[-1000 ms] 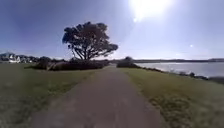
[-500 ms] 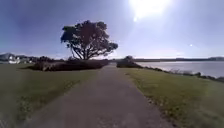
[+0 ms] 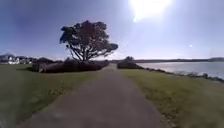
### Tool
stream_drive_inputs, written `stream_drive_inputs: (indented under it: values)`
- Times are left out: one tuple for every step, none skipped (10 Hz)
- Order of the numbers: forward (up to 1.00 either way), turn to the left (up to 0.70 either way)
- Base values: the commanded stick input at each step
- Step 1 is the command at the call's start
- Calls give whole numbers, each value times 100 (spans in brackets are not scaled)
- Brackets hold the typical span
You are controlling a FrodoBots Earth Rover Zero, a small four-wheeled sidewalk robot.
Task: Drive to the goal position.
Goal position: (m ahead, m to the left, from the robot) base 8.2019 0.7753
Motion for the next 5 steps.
stream_drive_inputs:
  values:
    - [100, 0]
    - [100, 0]
    - [100, 0]
    - [100, 0]
    - [100, 0]
